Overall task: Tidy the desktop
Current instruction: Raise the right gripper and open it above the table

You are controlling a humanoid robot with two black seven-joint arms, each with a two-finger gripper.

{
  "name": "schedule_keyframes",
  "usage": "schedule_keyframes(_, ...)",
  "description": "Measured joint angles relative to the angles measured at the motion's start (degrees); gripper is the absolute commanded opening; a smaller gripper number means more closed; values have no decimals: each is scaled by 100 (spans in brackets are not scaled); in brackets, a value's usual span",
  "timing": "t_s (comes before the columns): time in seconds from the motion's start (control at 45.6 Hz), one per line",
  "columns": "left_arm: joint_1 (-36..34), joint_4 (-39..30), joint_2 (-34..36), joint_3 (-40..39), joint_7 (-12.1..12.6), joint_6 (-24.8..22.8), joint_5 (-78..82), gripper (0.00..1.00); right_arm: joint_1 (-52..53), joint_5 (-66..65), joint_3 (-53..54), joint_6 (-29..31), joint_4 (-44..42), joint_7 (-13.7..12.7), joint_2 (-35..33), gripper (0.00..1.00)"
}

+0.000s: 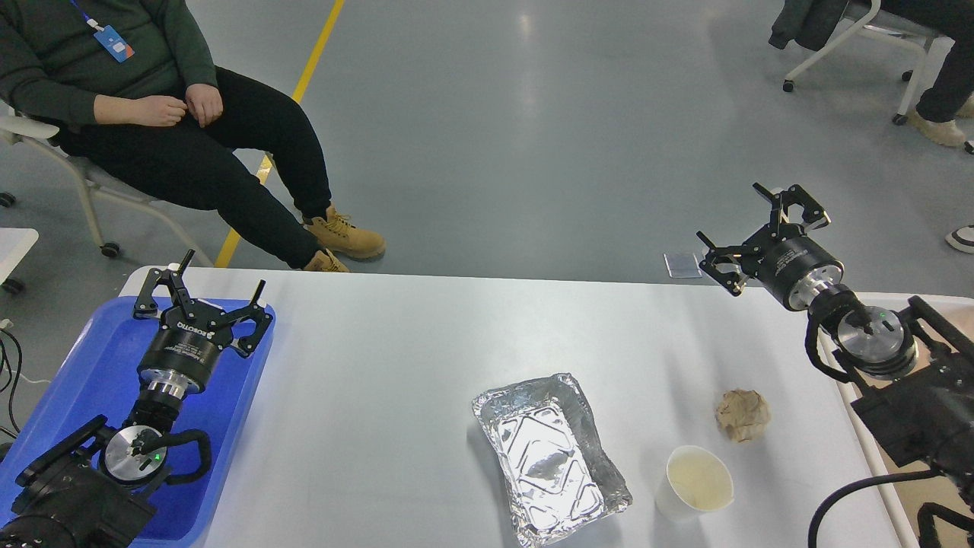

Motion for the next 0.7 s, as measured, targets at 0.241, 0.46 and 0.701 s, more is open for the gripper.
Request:
schedule_keyframes(0.241, 0, 0, 10, 33, 0, 0, 0, 99, -13, -30, -12, 5, 0, 0, 10, 100)
schedule_keyframes(0.46, -4, 0, 19, 63, -17, 5, 0, 99, -6, -76, -112, 3, 6, 0, 12, 100)
schedule_keyframes(0.701, -8, 0, 23, 76, -22, 6, 0, 99, 66, -109, -271, 6, 92, -37, -91, 100)
